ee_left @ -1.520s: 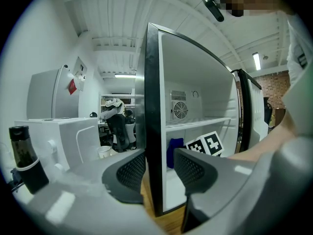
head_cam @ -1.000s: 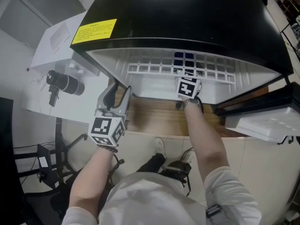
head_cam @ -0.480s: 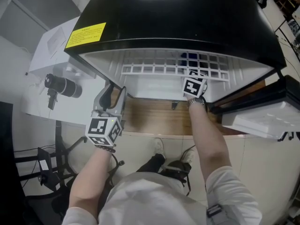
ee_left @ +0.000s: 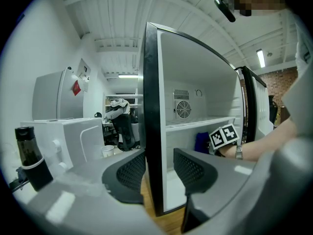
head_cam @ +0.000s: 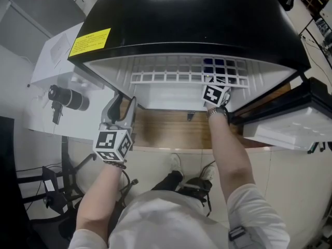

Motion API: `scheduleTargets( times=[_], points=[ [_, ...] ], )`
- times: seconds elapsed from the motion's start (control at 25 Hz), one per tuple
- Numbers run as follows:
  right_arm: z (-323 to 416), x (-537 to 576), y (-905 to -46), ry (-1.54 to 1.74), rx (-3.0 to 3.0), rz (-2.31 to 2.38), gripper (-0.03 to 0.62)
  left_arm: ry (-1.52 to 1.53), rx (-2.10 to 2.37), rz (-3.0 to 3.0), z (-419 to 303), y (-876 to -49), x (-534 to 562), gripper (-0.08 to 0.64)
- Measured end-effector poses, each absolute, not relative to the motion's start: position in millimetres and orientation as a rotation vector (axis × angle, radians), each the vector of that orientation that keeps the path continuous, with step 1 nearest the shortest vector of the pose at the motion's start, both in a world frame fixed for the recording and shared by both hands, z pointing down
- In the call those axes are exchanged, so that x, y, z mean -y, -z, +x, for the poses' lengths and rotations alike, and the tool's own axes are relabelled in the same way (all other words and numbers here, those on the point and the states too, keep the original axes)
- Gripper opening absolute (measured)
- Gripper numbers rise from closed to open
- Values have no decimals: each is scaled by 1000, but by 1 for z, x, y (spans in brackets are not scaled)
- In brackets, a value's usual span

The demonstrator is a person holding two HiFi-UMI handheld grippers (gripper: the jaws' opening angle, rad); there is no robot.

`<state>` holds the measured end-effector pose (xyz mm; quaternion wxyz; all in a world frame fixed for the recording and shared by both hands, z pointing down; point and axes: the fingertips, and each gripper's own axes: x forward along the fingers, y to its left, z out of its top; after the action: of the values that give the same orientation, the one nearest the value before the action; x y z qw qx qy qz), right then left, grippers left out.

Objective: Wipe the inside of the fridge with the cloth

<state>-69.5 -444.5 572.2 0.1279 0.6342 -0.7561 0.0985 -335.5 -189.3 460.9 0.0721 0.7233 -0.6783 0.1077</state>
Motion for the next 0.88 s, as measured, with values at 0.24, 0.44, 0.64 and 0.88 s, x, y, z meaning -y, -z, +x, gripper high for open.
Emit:
scheduleTargets(
  times=[0.24,0.44,0.64,0.88],
  points=[
    [-58,444,-571,-316,2157,1897,38,-327,2037,2175,-335,-461,189,172],
    [-61,434,-566,-331,2213,1897,38,-322,2029,2182,-335,-461,189,172],
    [-105,406,-543,-285,2398,1772,38,-309,2023,2191,-335,-461,190,172],
    [-194,367,-529,-294,2578,1545,38,-299,2014,2198,-335,-461,189,172]
  ],
)
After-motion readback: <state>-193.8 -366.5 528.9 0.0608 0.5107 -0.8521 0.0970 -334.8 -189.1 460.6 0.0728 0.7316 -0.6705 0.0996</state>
